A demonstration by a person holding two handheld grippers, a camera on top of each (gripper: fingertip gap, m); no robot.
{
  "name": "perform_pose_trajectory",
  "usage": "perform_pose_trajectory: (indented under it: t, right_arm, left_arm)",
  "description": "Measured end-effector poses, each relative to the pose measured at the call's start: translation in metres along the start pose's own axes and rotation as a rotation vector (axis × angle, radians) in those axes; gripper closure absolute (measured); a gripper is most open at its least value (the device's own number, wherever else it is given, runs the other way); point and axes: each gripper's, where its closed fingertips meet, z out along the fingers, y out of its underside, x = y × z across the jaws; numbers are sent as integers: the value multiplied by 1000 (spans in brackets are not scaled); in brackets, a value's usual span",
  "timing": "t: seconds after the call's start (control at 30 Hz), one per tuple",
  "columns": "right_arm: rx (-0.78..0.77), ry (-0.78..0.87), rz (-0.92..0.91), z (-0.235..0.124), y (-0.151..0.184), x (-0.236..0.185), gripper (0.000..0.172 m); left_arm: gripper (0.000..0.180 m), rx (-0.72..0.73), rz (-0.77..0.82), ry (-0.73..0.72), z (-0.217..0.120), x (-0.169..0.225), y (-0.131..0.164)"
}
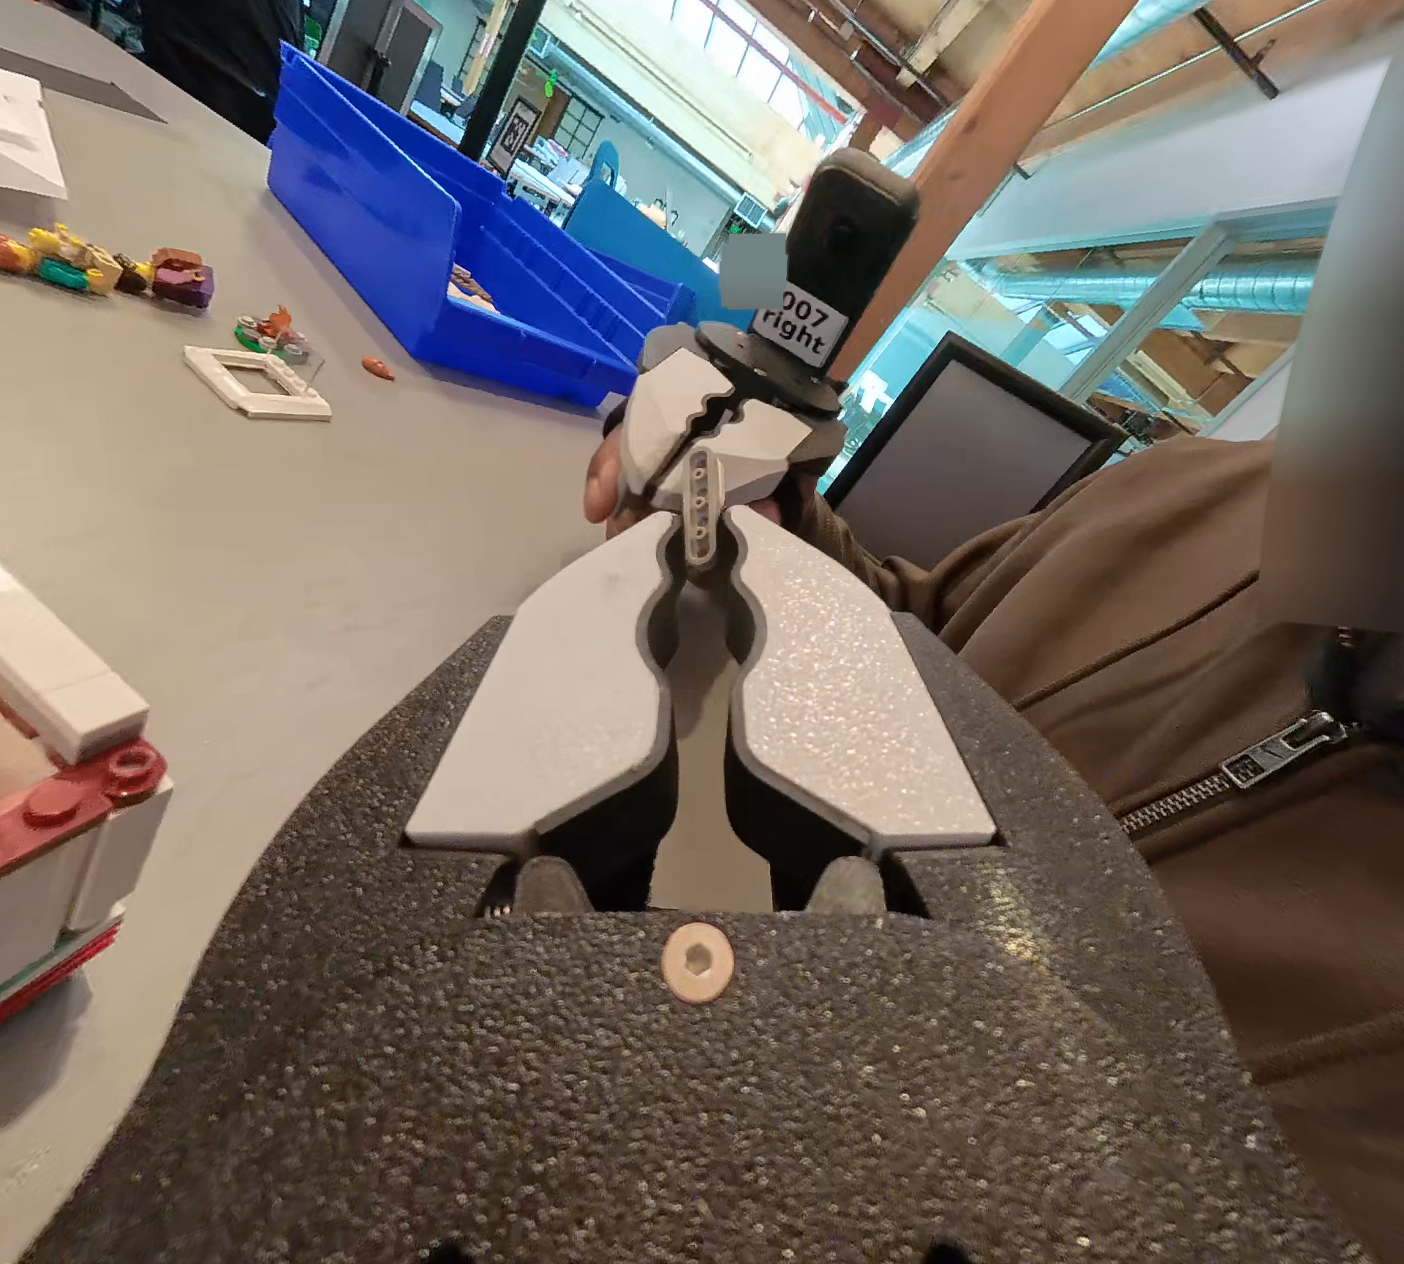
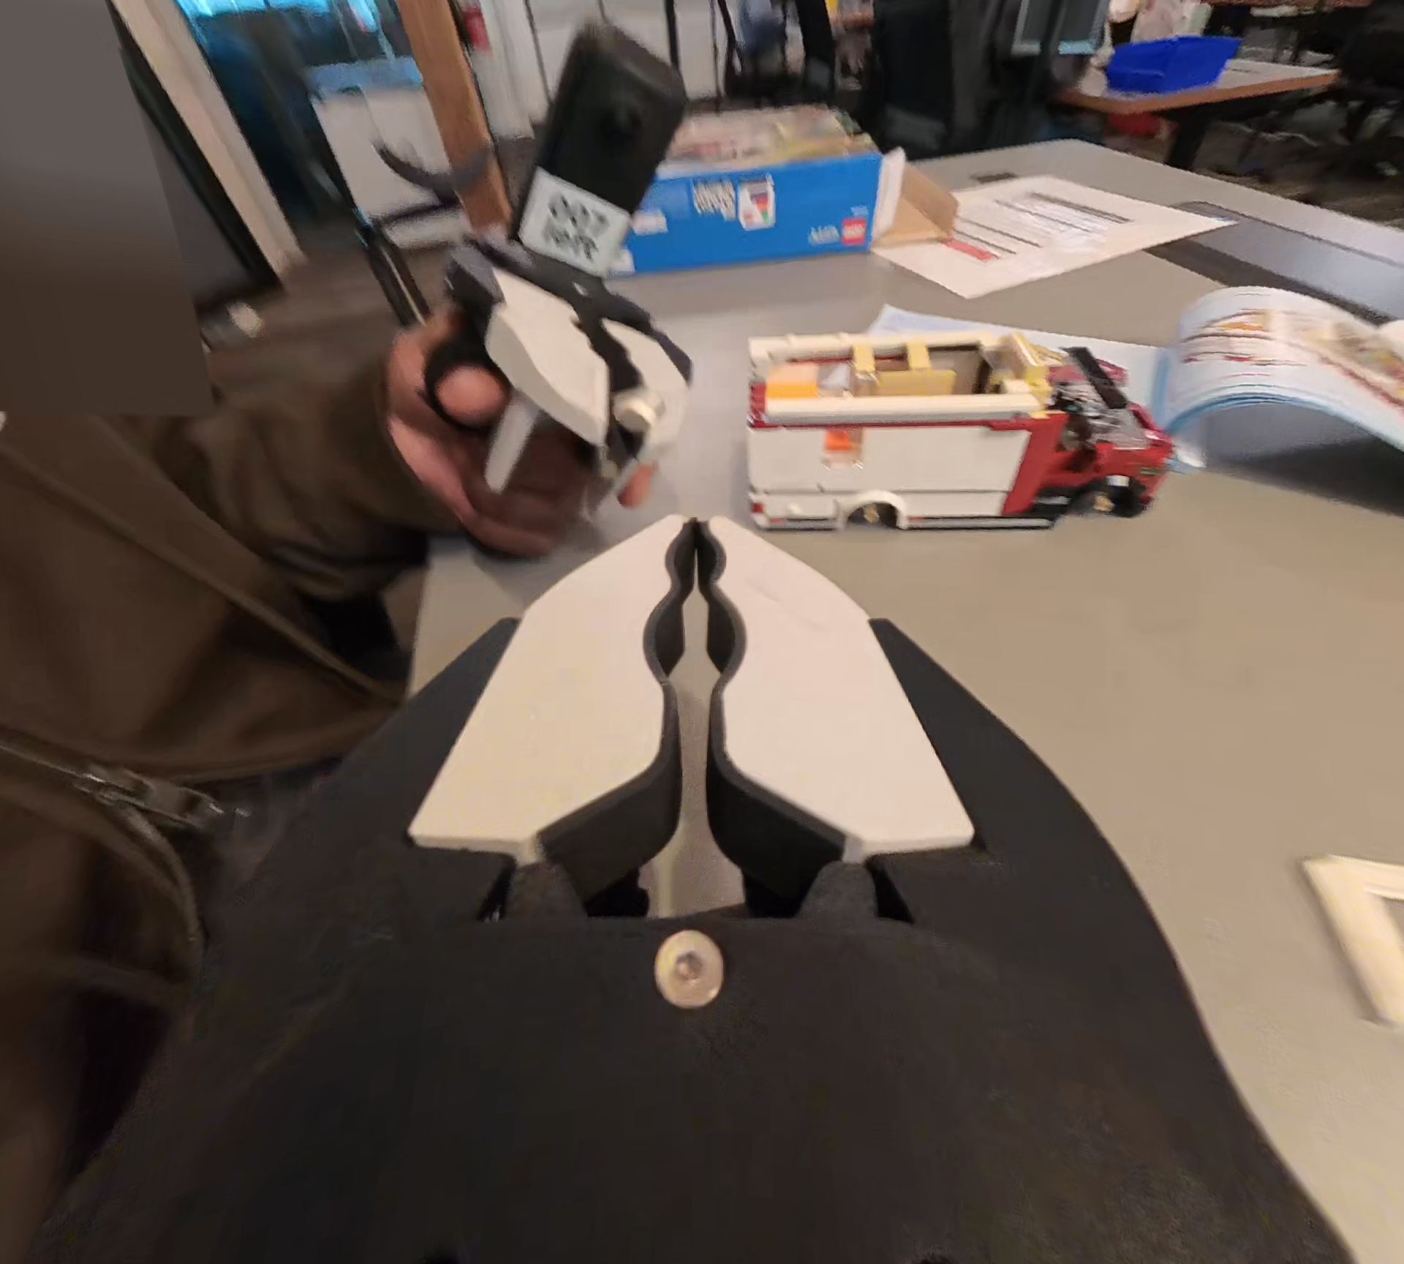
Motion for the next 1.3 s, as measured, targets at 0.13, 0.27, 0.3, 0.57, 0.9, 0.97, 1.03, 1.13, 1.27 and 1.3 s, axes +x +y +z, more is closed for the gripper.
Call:
perform_pose_trajectory:
  t: [0.13, 0.27, 0.3, 0.57, 0.9, 0.97, 1.03, 1.13, 1.27, 1.3]
  right_arm:
    - [122, -81, 150, 1, -13, -10, 165]
    - [112, -105, 218, 7, -15, -15, 156]
    - [110, -116, 234, 8, -15, -18, 154]
    - [112, -194, 311, 10, -18, -31, 163]
    - [49, -178, 151, 9, -14, -35, 163]
    - [32, -197, 98, 7, -16, -38, 163]
    - [24, -229, 45, 4, -18, -41, 163]
    - [4, -271, -11, 1, -19, -43, 163]
    - [-7, -332, -54, -2, -18, -47, 163]
    - [-5, -352, -60, -3, -18, -48, 163]
  left_arm:
    - [173, -21, 33, -15, 3, -1, 3]
    - [173, -35, 156, -59, 8, 2, 5]
    - [173, -43, 199, -80, 9, 2, 6]
    - [173, -121, 467, -156, 13, 10, 14]
    - [173, -168, 303, -89, 14, 14, 22]
    - [173, -155, 212, -30, 15, 19, 22]
    - [173, -132, 113, 43, 16, 25, 21]
    - [173, -111, 1, 119, 18, 30, 21]
    - [173, -103, -82, 193, 20, 35, 22]
    - [173, -106, -88, 211, 20, 37, 23]
